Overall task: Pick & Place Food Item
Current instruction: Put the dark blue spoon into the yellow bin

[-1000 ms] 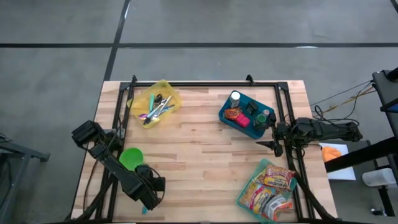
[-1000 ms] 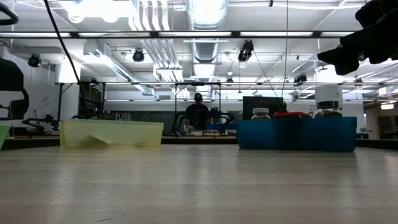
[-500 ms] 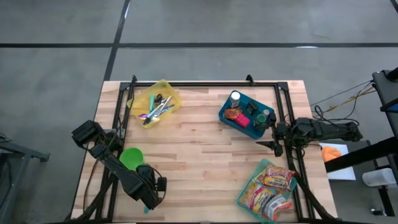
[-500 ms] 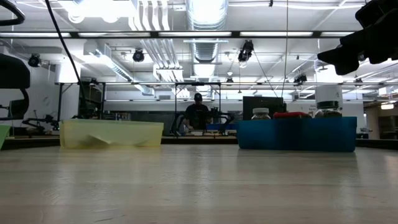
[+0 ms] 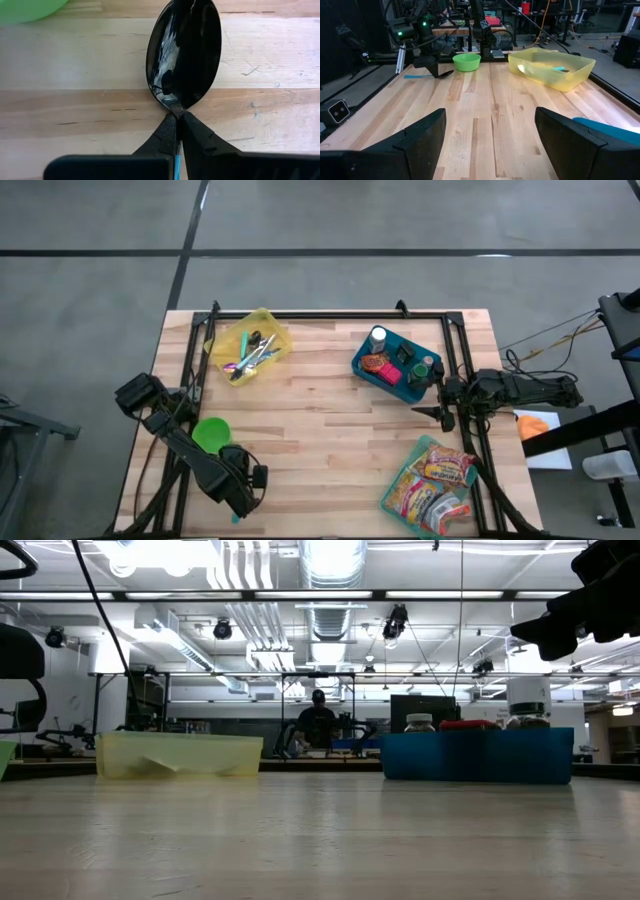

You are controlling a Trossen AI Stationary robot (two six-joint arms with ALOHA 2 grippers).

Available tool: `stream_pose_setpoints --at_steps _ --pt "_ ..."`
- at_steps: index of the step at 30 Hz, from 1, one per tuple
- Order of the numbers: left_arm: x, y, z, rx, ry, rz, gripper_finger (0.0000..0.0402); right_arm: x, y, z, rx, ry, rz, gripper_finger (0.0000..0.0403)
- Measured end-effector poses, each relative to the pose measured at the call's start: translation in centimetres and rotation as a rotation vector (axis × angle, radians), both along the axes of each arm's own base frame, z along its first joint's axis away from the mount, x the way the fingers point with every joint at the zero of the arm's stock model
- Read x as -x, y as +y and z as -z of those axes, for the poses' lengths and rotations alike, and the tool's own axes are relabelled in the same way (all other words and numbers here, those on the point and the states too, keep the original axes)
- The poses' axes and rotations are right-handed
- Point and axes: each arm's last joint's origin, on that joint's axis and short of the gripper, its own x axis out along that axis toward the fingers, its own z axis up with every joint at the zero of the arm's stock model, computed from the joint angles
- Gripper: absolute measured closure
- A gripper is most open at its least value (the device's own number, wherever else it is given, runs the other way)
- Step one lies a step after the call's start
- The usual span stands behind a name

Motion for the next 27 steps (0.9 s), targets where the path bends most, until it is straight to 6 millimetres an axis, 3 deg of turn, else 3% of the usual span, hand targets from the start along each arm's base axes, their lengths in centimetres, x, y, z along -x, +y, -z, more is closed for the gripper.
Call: stream_pose_setpoints --at_steps 10,27 --pt "0.0 0.0 -0.1 0.001 -0.004 0.005 0.0391 0.0 0.0 0.0 0.0 0.0 0.0 0.01" --pt "-0.7 0.1 -2.0 0.013 -0.011 -0.011 0.0392 0.0 0.0 0.0 0.0 0.0 0.0 0.01"
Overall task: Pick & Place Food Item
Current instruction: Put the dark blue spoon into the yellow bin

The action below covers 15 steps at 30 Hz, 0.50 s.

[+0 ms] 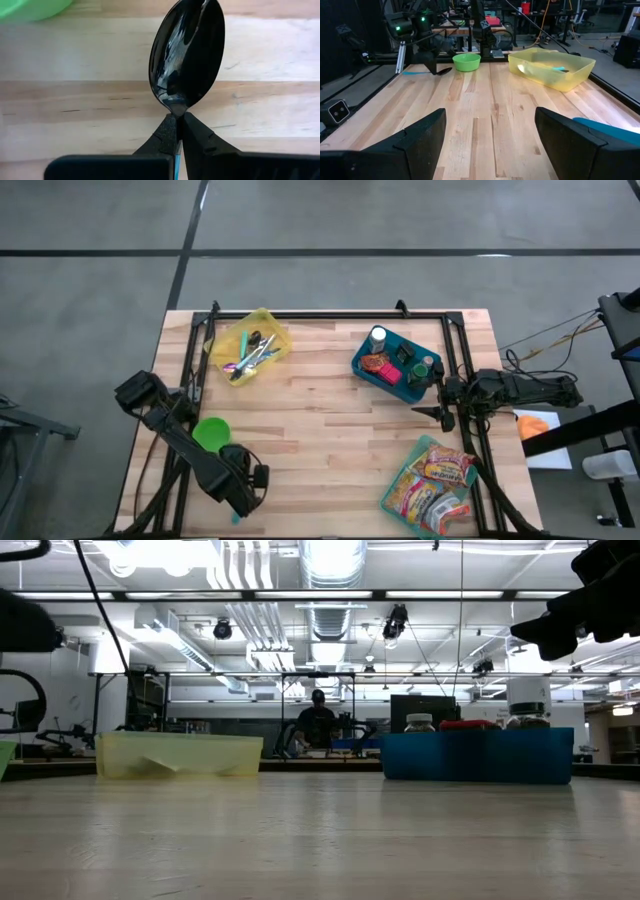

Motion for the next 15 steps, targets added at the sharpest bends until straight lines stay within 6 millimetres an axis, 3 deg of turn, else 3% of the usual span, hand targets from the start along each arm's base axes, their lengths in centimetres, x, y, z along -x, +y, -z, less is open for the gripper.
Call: stream_pose_setpoints --at_steps 7,15 --pt "-0.4 1.8 -2.1 0.003 -0.014 0.025 0.0392 0.0 0.0 0.0 0.001 0.0 -0.001 0.01" --pt "-1.4 6.3 -4.5 -0.096 -0.017 0.119 0.0392 0.0 0.0 0.0 0.0 0.0 0.0 0.01"
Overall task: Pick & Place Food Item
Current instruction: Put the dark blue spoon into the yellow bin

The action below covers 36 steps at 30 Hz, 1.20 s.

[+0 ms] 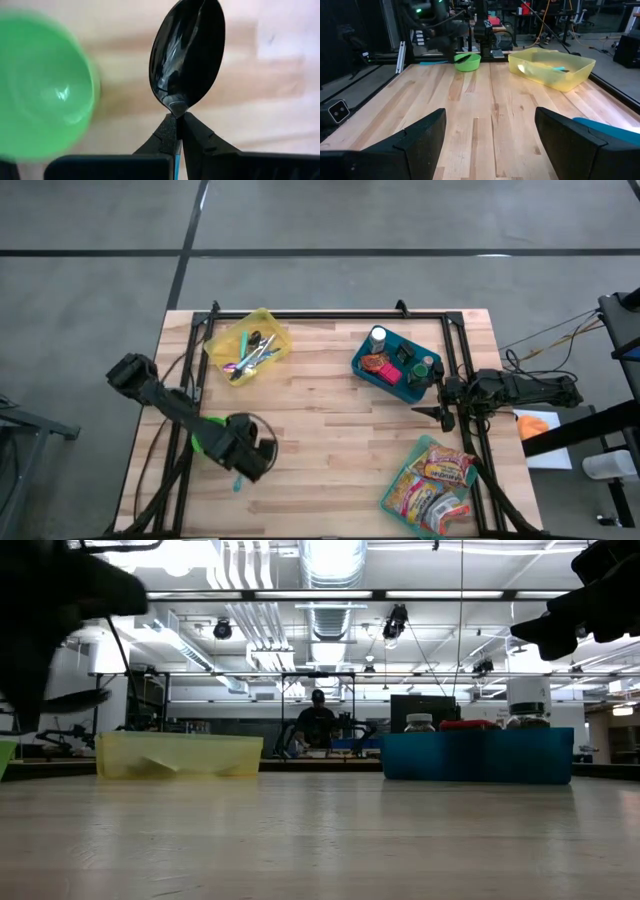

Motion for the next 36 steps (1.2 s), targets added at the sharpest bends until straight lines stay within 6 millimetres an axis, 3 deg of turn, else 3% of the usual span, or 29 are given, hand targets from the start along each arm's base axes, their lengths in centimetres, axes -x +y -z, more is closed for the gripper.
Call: stream_pose_setpoints --at_steps 10,20,30,36 --pt "-0.8 7.1 -3.9 -0.223 -0.082 0.155 0.0392 0.0 0.0 0.0 0.0 0.001 0.0 0.01" --pt "0.4 15.3 -7.5 -0.437 -0.061 0.212 0.0392 0.0 0.0 0.0 0.0 0.0 0.0 0.01" --pt "1.1 23.5 -9.1 -0.533 0.042 0.323 0.0392 0.0 0.0 0.0 0.0 0.001 0.0 0.01" --pt "3.0 29.0 -9.1 -0.427 -0.013 0.361 0.0392 0.0 0.0 0.0 0.001 0.0 0.0 0.01"
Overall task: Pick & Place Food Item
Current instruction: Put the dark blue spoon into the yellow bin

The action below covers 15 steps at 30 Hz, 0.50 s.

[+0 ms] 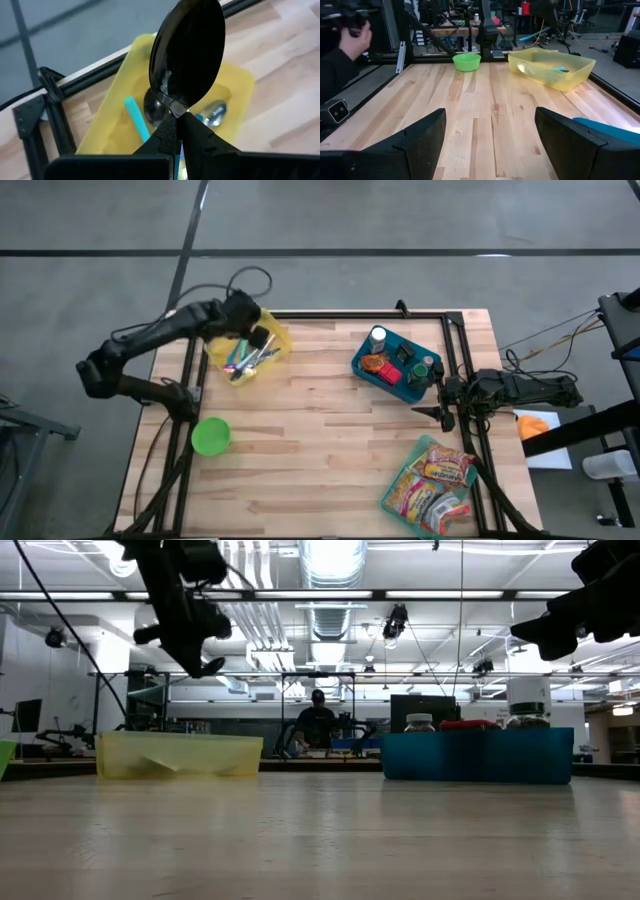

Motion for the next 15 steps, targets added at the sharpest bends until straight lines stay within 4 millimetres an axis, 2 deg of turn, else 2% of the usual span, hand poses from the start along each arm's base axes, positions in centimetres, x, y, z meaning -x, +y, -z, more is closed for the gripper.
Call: stream_pose_setpoints --at_steps 6,15 --pt "0.8 3.7 1.7 0.088 0.017 -0.002 0.0392 0.0 0.0 0.0 0.0 0.0 0.0 0.01" --pt "-1.4 6.2 7.0 0.213 0.154 -0.012 0.0392 0.0 0.0 0.0 0.0 0.0 0.0 0.01"
